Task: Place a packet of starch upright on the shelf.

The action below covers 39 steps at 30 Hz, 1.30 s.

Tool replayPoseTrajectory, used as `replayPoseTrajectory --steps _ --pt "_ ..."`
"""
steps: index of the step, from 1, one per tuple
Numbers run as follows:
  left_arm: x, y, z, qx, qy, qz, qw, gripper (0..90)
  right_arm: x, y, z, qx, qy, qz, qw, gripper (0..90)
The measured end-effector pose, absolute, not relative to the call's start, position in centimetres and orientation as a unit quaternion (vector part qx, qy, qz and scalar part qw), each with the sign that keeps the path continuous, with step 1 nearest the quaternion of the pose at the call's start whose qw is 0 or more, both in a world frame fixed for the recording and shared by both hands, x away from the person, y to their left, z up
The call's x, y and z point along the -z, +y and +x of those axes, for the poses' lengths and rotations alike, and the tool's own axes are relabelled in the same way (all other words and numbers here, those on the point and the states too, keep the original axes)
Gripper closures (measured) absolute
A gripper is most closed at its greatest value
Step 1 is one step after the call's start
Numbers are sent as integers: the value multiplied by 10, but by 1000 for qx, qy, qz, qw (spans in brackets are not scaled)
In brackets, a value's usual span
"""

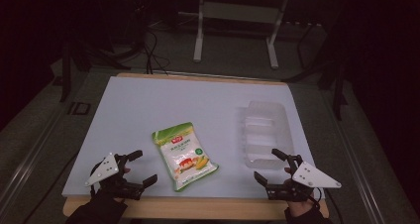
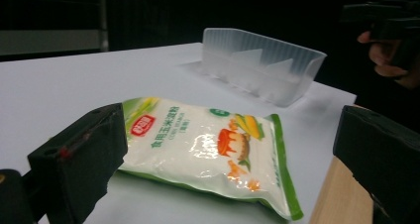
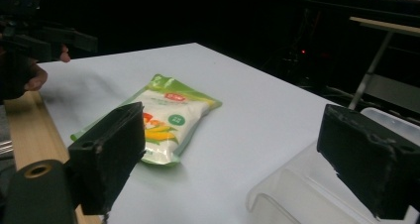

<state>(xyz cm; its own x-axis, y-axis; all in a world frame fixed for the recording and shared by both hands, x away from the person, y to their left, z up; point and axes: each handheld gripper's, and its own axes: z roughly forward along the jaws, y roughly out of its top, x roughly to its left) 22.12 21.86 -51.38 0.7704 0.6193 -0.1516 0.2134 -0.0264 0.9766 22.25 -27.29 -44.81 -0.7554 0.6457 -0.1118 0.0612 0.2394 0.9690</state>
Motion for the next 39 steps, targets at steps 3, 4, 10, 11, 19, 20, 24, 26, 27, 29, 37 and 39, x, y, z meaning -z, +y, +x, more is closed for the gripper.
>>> replayPoseTrajectory --steps 3,4,10,11,19,20,24,26,27,29,37,39 --pt "513 217 221 -154 293 701 631 9 450 -271 222 -560 749 234 265 108" --pt "513 216 220 -151 291 703 631 9 451 -270 222 -560 749 237 261 104" --pt "510 208 217 -152 290 745 582 9 453 -265 218 -561 748 232 268 101" --pt "509 207 217 -148 288 747 581 9 452 -264 216 -562 749 229 266 102" --pt "502 205 215 -141 282 744 589 9 454 -253 209 -518 798 186 244 338" --pt "502 205 216 -142 283 745 587 9 453 -253 208 -519 798 186 242 333" --pt "499 207 221 -149 289 744 584 9 448 -257 208 -528 787 207 244 339" --pt "497 209 225 -155 294 741 584 9 443 -260 205 -543 771 210 259 351" --pt "496 210 228 -155 297 740 584 9 441 -262 203 -548 764 212 267 368" --pt "494 213 234 -157 304 740 580 9 438 -264 202 -553 759 212 271 356" --pt "488 215 258 -151 317 741 572 9 434 -265 200 -555 745 219 299 288" --pt "487 215 262 -148 318 741 572 9 434 -265 200 -554 745 219 300 285"
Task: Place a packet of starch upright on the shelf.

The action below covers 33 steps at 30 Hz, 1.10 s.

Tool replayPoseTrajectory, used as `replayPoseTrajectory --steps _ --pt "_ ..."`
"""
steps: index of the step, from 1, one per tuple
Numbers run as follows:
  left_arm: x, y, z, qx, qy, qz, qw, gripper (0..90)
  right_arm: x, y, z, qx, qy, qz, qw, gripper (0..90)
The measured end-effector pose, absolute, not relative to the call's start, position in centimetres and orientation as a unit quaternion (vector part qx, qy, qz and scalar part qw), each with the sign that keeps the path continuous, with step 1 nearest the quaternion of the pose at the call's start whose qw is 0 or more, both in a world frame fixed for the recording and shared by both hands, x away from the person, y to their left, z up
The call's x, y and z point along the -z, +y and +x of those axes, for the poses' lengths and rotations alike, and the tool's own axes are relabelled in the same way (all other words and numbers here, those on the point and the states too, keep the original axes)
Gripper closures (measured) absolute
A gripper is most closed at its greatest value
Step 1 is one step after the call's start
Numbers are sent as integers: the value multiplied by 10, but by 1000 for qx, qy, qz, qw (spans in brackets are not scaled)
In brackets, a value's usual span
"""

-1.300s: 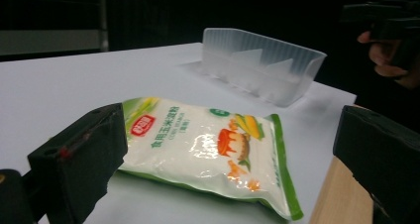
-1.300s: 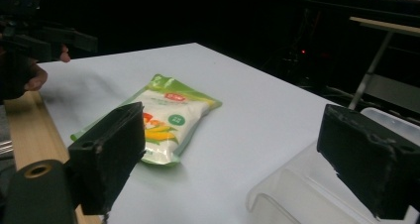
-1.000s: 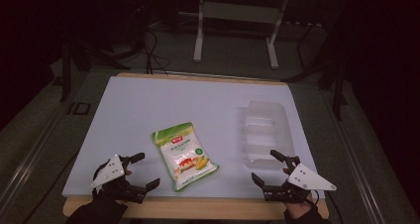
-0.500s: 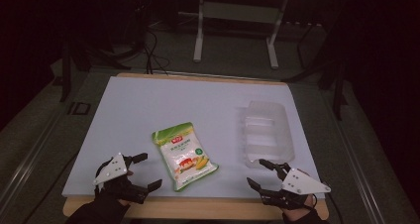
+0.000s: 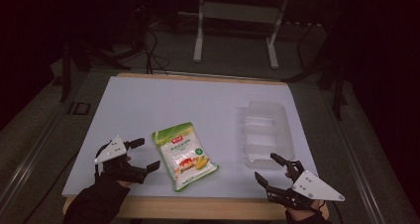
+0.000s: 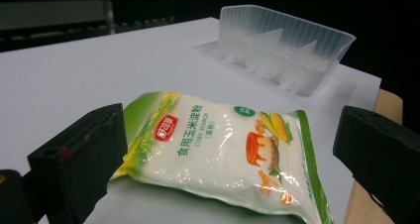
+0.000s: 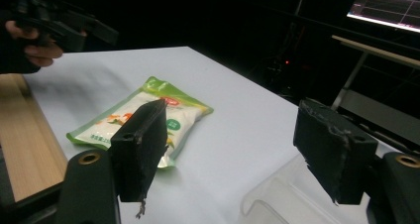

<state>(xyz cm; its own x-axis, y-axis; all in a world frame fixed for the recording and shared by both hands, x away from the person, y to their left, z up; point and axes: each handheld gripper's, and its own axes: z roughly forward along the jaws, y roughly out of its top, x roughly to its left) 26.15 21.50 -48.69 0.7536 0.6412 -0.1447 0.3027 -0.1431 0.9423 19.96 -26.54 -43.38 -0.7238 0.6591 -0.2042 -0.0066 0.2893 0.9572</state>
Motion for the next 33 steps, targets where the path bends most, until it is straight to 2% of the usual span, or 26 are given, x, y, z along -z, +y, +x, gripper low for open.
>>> replayPoseTrajectory --steps 8,12,20,21,22,29,33 --pt "483 214 288 -146 334 751 551 9 435 -263 200 -546 748 220 306 266" --pt "485 216 313 -142 367 752 529 9 436 -263 202 -546 747 224 305 238" --pt "498 217 341 -130 402 758 497 15 437 -262 203 -544 751 224 301 237" --pt "505 217 349 -115 411 760 490 15 437 -262 203 -543 751 224 302 238" --pt "508 217 352 -113 413 762 485 46 438 -262 204 -544 751 225 298 237" --pt "528 217 367 -63 440 771 456 103 440 -261 205 -540 757 224 291 238" --pt "533 215 368 -59 441 778 444 114 440 -261 206 -542 758 224 287 238"
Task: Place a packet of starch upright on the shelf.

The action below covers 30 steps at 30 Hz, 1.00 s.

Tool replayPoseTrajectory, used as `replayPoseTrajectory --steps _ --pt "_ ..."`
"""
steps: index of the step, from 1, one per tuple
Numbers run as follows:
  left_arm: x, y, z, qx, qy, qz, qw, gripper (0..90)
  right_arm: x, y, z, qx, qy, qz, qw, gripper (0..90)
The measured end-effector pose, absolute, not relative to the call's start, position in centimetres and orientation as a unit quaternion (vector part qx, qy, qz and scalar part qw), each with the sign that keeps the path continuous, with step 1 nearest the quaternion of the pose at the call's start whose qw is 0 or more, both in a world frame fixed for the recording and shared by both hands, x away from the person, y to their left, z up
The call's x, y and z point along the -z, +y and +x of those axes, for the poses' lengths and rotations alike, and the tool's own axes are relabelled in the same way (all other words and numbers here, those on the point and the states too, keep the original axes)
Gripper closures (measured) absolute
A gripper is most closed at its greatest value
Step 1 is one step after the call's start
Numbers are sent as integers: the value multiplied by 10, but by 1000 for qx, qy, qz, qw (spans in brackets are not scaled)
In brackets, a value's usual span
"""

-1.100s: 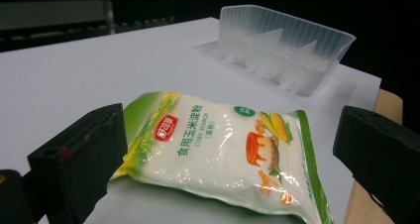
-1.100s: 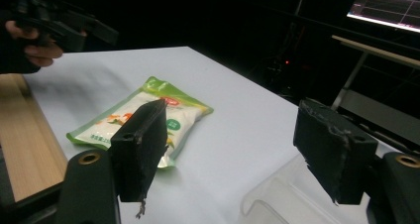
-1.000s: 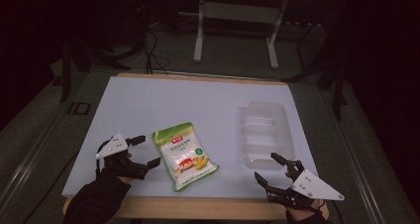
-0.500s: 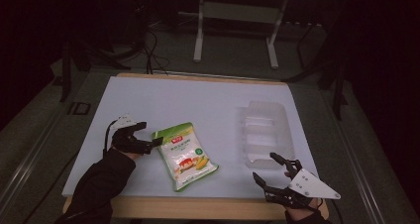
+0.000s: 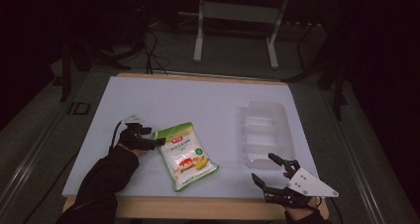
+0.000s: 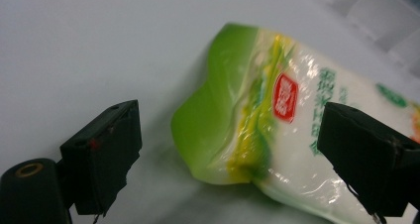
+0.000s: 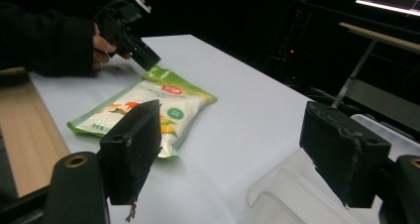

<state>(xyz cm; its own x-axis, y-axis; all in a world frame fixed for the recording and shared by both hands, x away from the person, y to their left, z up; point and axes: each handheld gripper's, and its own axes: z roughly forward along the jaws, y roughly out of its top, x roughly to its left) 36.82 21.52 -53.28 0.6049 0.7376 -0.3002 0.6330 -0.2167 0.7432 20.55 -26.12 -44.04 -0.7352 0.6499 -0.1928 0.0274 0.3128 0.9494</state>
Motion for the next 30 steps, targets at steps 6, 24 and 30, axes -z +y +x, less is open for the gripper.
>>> replayPoseTrajectory --steps 6,24,30 --pt "540 210 370 -30 427 793 434 229 441 -261 206 -542 760 224 282 238" --pt "532 168 349 -86 353 855 369 717 441 -260 205 -544 761 215 279 307" --pt "523 168 346 -105 352 853 371 767 440 -263 206 -545 759 222 278 340"
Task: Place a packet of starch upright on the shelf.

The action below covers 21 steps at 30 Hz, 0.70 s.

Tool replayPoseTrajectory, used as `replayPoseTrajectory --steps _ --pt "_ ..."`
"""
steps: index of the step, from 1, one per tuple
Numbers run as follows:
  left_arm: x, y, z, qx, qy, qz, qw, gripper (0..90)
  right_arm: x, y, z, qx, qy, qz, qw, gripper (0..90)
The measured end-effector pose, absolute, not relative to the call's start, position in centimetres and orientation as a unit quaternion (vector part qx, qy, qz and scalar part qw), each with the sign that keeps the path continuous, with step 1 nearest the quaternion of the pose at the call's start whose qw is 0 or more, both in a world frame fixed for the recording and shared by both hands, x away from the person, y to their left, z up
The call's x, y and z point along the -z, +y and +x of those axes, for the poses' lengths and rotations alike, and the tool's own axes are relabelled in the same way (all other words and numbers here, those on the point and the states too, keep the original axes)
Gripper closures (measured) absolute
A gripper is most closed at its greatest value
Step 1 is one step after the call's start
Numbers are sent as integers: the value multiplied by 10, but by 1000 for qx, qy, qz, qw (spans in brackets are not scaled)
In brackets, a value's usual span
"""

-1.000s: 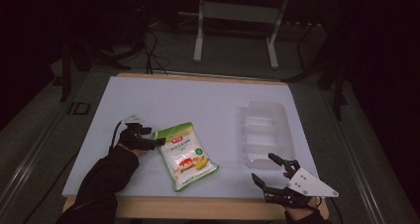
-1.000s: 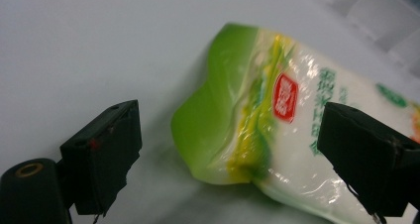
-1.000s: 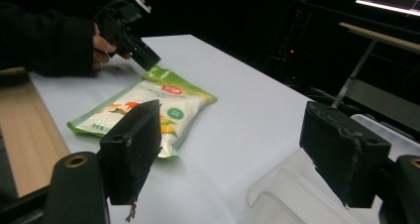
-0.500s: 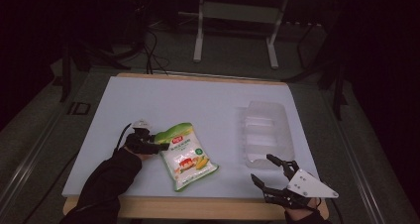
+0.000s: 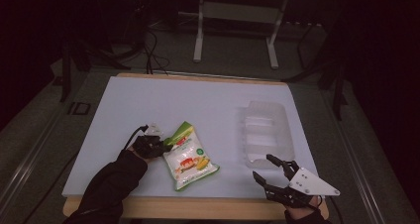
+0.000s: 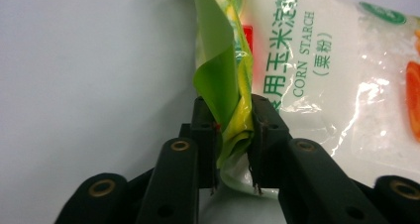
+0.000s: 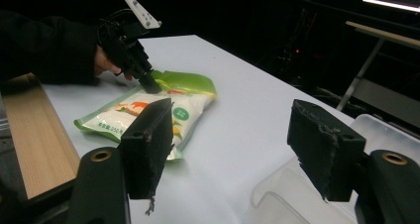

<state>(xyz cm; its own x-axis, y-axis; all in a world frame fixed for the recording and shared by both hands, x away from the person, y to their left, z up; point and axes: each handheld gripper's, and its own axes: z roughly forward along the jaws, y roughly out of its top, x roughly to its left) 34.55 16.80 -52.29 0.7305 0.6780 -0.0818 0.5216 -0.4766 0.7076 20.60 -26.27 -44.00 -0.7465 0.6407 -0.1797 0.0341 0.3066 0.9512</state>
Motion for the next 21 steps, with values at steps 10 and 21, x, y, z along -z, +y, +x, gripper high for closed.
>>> replayPoseTrajectory --steps 10,21 --pt "479 163 334 -131 330 839 413 781 440 -267 209 -547 752 246 273 327" --pt "443 145 314 -149 288 836 444 789 440 -265 209 -553 744 258 271 294"
